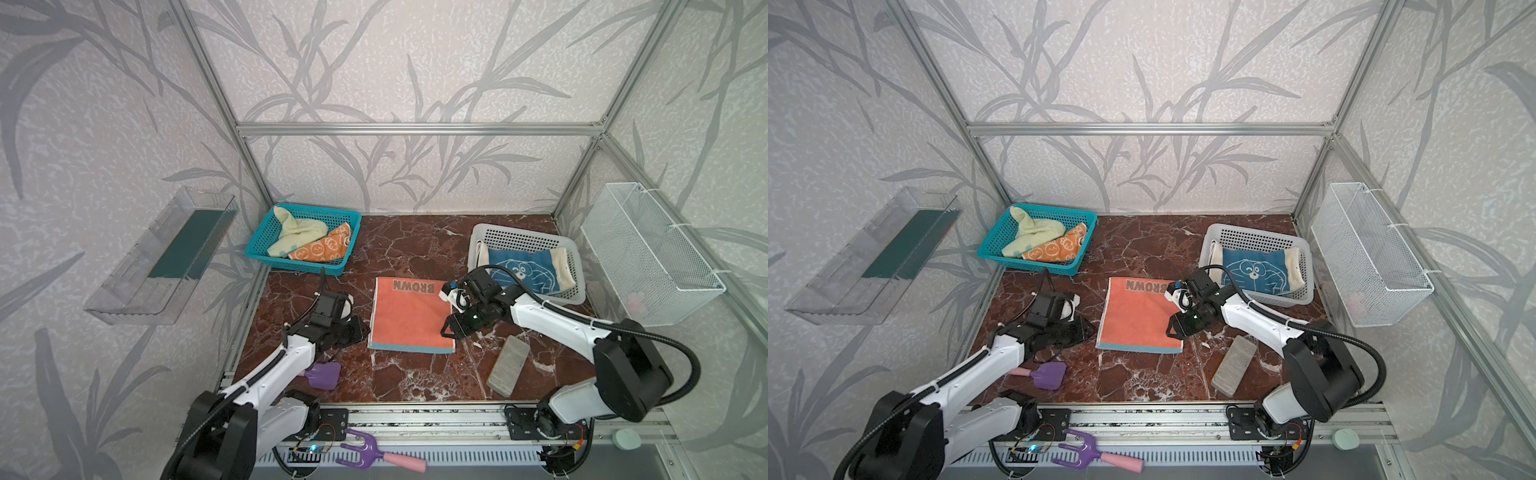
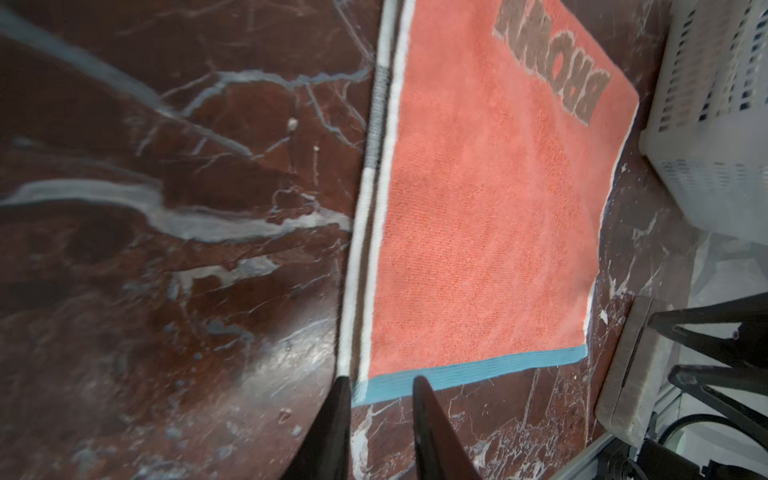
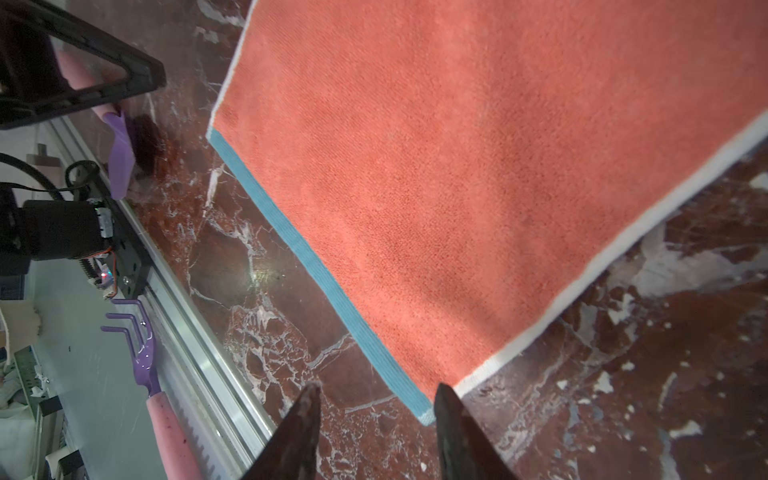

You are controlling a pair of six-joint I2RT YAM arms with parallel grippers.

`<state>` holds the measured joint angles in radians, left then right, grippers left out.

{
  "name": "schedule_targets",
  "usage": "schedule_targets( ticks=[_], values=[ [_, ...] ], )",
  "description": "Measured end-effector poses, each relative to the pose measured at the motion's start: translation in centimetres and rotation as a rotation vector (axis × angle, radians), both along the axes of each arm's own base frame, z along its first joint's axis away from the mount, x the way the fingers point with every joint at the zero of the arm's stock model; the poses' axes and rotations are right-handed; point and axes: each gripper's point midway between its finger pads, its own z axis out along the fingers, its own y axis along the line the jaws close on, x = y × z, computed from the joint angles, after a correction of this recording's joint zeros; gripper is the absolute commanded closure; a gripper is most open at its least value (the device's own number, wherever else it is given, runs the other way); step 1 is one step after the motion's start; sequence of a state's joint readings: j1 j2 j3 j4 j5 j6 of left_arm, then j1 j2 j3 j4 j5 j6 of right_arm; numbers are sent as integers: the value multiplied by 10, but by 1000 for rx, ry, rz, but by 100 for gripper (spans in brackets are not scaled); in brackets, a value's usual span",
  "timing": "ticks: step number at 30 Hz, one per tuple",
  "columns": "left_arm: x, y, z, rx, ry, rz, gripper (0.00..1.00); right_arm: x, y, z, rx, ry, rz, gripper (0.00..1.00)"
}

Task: Fold and stack the towels
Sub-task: 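Open both grippers and raise them off the folded towel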

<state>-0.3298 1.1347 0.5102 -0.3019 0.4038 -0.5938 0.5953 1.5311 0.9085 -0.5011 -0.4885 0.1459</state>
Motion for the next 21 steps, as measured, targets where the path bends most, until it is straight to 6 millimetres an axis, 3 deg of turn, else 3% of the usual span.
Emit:
schedule_targets(
  ticks=[4,7,10,12,16,21],
  values=[
    [7,-33,-16,35,44,-114,71,-4,14,-28,-60,51,32,64],
    [-3,-53,-38,76,91,-192,71,-14,12,-51,-124,80,47,72],
    [-4,-64,-38,96,70,-215,71,-17,14,-55,-134,68,63,75],
    [-8,-63,-40,108,76,-198,71,-20,15,-55,-142,52,73,74],
    [-24,-56,-39,106,109,-158,71,-35,26,-53,-147,35,125,63],
    [-47,-33,-37,193,185,-120,63,-44,31,-47,-206,40,169,55]
  ],
)
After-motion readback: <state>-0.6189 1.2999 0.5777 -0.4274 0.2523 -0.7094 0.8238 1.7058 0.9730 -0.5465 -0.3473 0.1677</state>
